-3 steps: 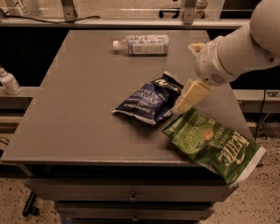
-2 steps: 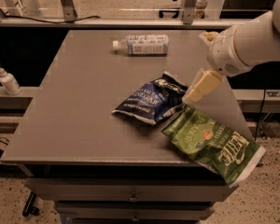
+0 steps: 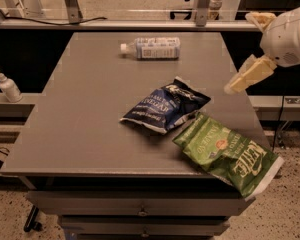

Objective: Move blue chip bag near green jalapeno chip bag

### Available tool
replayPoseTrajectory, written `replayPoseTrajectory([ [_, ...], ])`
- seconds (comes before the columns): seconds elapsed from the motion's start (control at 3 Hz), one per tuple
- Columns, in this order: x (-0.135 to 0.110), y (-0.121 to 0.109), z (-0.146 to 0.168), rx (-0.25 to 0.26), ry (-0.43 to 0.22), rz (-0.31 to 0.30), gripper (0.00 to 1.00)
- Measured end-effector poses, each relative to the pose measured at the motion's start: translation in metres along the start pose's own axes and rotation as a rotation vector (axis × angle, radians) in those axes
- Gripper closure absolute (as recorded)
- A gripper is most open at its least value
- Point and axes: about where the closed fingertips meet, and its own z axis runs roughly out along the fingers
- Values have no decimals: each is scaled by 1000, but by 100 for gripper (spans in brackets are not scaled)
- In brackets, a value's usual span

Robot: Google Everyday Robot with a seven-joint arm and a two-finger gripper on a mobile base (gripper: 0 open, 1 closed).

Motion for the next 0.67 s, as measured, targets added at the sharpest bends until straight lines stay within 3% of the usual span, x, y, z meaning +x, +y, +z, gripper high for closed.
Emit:
replayPoseTrajectory([
  [0.33,-3,-19,-32,0,-77,-86,0],
  [0.67,-3,-19,-32,0,-77,-87,0],
])
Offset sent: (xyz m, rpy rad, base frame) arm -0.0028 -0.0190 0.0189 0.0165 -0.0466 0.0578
